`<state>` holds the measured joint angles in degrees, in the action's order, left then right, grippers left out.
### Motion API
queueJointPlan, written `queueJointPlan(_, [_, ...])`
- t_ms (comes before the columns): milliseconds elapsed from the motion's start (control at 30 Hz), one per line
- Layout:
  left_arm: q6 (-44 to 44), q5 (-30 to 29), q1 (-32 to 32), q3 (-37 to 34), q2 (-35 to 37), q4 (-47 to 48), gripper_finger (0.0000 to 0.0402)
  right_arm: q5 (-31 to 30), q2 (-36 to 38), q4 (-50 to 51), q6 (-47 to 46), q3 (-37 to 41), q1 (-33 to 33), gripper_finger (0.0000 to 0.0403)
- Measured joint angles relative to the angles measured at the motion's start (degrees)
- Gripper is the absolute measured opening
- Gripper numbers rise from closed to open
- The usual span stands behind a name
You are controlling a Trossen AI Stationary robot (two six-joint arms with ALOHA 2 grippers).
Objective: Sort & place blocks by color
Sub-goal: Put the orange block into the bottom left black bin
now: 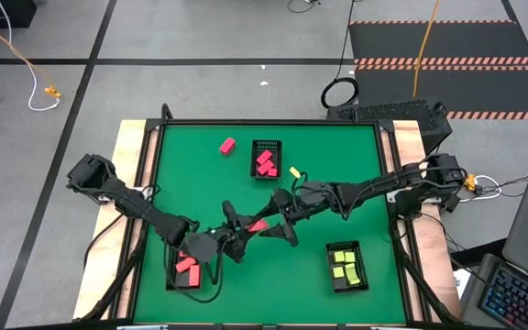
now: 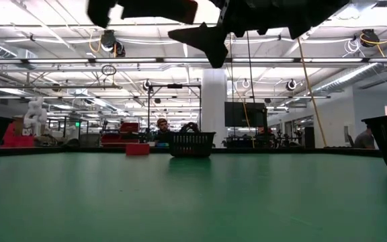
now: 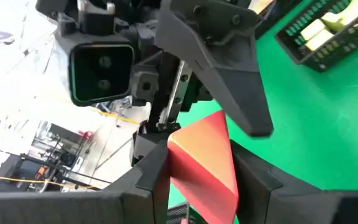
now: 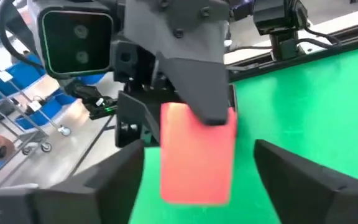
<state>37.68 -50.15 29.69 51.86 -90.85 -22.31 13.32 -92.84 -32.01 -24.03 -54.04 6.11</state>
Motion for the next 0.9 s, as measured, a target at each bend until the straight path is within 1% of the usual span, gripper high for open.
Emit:
queueJointPlan(67, [-1.2,-1.2,1.3,0.0,0.4,2.2,0.0125,0.0,0.0,0.6,0.0,0.0,0.0,0.031])
queueJointPlan(167, [-6.0,-2.8,3.0,0.0,0.7,8.5,0.0125,0.4,0.1,0.9,-0.1,0.0,0.0,0.0336])
queueJointPlan(267, [-12.7,-5.5,5.3,0.0,0.8,14.6,0.0125,1.5,0.2,0.8,-0.1,0.0,0.0,0.0344])
queueJointPlan(333, [-16.6,-6.0,6.9,0.0,1.1,16.7,0.0125,3.2,0.2,1.5,-0.1,0.0,0.0,0.0345])
queueJointPlan(467, [-25.4,-7.2,10.9,0.0,2.5,22.6,0.0125,3.5,0.2,4.9,1.3,0.0,0.0,0.0341])
queueJointPlan(567, [-37.7,-7.5,14.3,0.9,4.8,29.7,0.0125,4.1,0.2,7.3,1.3,0.0,0.0,0.0341])
queueJointPlan(667, [-53.4,-7.4,17.6,1.8,7.3,37.0,0.0125,5.1,0.2,9.4,1.3,0.0,0.0,0.0341])
queueJointPlan(733, [-65.2,-6.2,19.5,1.9,9.4,42.7,0.0125,5.1,0.2,10.3,1.4,0.0,0.0,0.0341])
queueJointPlan(767, [-71.1,-4.9,20.2,1.9,10.2,45.1,0.0125,5.2,0.2,10.6,1.6,0.0,0.0,0.0341])
queueJointPlan(800, [-77.0,-2.3,20.6,2.0,10.9,46.7,0.0125,5.2,0.2,11.0,1.9,0.0,0.0,0.0341])
queueJointPlan(900, [-92.3,7.4,21.4,2.0,12.5,52.3,0.0125,5.2,0.2,11.9,2.3,0.0,0.0,0.0341])
